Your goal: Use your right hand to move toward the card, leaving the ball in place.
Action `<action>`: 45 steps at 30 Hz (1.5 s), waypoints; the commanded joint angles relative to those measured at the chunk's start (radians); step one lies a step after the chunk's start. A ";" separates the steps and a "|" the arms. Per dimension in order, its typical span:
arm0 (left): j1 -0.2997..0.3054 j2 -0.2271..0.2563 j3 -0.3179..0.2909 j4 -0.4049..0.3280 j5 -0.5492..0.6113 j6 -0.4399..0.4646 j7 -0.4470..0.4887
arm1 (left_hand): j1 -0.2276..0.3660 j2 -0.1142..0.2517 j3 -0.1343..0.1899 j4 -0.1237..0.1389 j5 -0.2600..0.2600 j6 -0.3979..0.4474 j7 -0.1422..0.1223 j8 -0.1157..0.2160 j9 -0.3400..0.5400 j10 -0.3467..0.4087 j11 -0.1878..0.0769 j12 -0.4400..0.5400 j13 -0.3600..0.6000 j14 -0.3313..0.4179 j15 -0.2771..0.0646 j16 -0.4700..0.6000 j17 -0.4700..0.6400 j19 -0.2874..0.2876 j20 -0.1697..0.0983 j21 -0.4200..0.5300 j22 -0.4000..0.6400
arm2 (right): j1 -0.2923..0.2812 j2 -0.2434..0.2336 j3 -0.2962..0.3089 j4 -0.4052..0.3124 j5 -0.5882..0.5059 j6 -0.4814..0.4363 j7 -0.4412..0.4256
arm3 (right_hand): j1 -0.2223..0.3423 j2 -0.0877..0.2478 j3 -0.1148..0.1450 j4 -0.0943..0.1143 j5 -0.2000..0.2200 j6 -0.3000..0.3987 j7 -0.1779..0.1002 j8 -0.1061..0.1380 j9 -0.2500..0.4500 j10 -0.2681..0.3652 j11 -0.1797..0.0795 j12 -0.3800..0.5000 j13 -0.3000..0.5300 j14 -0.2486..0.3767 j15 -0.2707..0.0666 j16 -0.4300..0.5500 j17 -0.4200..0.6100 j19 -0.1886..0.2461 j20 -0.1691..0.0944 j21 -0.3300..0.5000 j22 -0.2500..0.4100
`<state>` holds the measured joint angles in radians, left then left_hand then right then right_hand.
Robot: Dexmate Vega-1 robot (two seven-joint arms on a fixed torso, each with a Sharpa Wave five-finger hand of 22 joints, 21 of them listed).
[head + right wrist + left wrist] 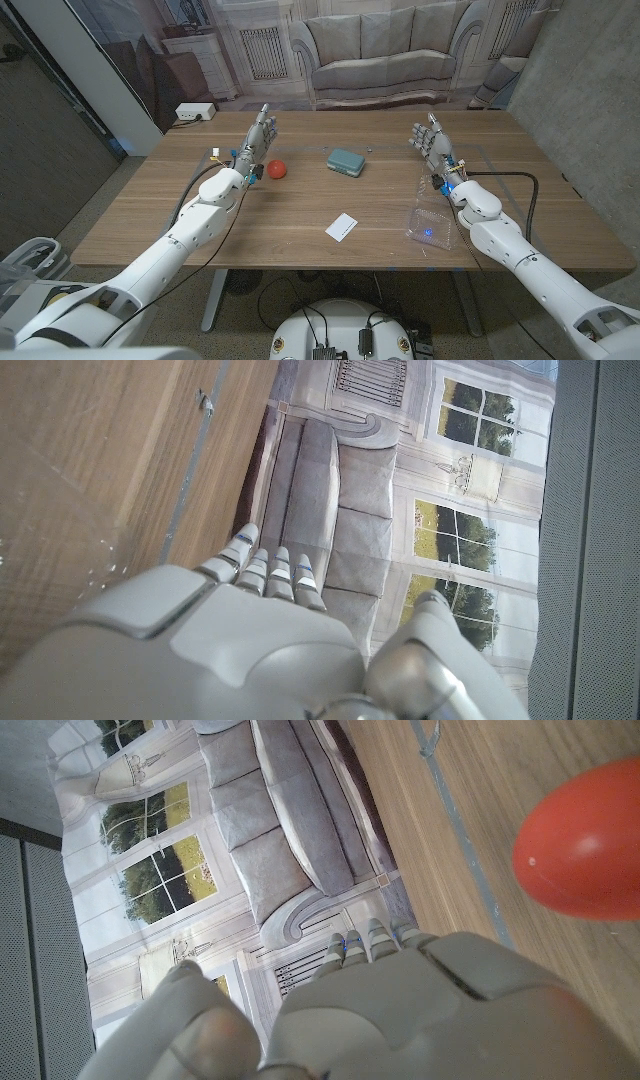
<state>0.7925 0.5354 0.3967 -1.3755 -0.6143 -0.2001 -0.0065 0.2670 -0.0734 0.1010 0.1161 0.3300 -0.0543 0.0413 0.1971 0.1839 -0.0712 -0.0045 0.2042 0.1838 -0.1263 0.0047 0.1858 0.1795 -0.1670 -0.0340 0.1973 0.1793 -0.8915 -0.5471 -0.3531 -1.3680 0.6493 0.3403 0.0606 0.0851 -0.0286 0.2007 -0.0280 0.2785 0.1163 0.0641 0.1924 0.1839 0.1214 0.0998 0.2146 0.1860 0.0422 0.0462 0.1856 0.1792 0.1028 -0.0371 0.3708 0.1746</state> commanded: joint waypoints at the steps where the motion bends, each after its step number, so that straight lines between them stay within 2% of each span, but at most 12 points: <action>1: 0.023 0.018 -0.012 -0.028 -0.013 -0.020 -0.024 | 0.013 0.005 0.004 -0.004 0.004 0.007 0.002 0.011 0.002 0.009 0.003 0.007 0.003 0.005 0.000 0.008 0.001 0.011 -0.039 0.008 0.002 | -0.031 -0.010 0.008 -0.039 -0.006 0.036 0.004 | 0.008 0.003 0.006 -0.005 0.002 0.012 -0.001 0.007 0.003 0.008 -0.001 0.006 -0.001 0.008 0.001 0.008 0.003 0.007 -0.021 -0.003 0.003; 13: 0.041 0.038 -0.022 -0.046 -0.004 -0.032 -0.020 | 0.020 0.009 0.004 -0.007 0.004 0.015 0.002 0.012 0.002 0.014 0.003 0.008 0.003 0.011 0.000 0.008 0.001 0.014 -0.034 0.008 0.002 | -0.067 -0.024 0.018 -0.080 -0.010 0.053 -0.006 | 0.012 0.006 0.006 -0.008 -0.001 0.025 -0.009 0.010 0.003 0.029 -0.001 0.012 -0.001 0.015 0.001 0.009 0.003 0.013 -0.019 -0.009 0.003; 27: 0.041 0.023 -0.024 -0.013 -0.016 -0.060 -0.039 | 0.027 0.014 0.004 -0.010 0.004 0.020 0.001 0.012 0.003 0.021 0.003 0.009 0.003 0.016 0.000 0.008 0.001 0.016 -0.030 0.008 0.002 | -0.116 -0.047 0.019 -0.156 -0.048 0.088 -0.020 | 0.015 0.009 0.006 -0.010 -0.003 0.029 -0.011 0.010 0.003 0.033 -0.003 0.012 -0.001 0.020 0.000 0.009 0.003 0.018 -0.019 -0.013 0.003; 35: 0.045 0.028 -0.025 -0.022 -0.009 -0.063 -0.034 | 0.030 0.016 0.003 -0.011 0.004 0.021 0.001 0.011 0.003 0.021 0.001 0.008 0.003 0.016 0.001 0.007 0.001 0.014 -0.027 0.007 0.002 | -0.135 -0.062 0.018 -0.198 -0.087 0.112 -0.030 | 0.016 0.010 0.006 -0.011 -0.004 0.029 -0.011 0.010 0.003 0.033 -0.004 0.012 -0.001 0.019 0.001 0.008 0.003 0.018 -0.019 -0.015 0.003; 45: 0.060 0.045 -0.028 -0.047 -0.008 -0.049 -0.028 | 0.033 0.019 0.002 -0.012 0.004 0.021 0.001 0.010 0.003 0.023 0.002 0.007 0.003 0.016 0.000 0.006 0.002 0.013 -0.026 0.007 0.002 | -0.162 -0.060 0.020 -0.219 -0.079 0.143 -0.017 | 0.018 0.011 0.006 -0.013 -0.006 0.029 -0.011 0.009 0.003 0.034 -0.007 0.011 -0.001 0.022 -0.001 0.008 0.003 0.019 -0.018 -0.019 0.003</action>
<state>0.8408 0.5676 0.3717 -1.4037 -0.6250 -0.2569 -0.0404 0.2917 -0.0566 0.1005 0.1076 0.3300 -0.0383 0.0392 0.2047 0.1837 -0.0488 -0.0052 0.2041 0.1836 -0.1135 0.0068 0.1857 0.1793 -0.1578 -0.0358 0.1972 0.1790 -1.0229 -0.6019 -0.3351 -1.5528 0.5818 0.4510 0.0402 0.0969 -0.0167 0.2045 -0.0319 0.2736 0.1343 0.0571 0.1968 0.1837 0.1518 0.0945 0.2223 0.1859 0.0528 0.0463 0.1855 0.1790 0.1134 -0.0372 0.3549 0.1744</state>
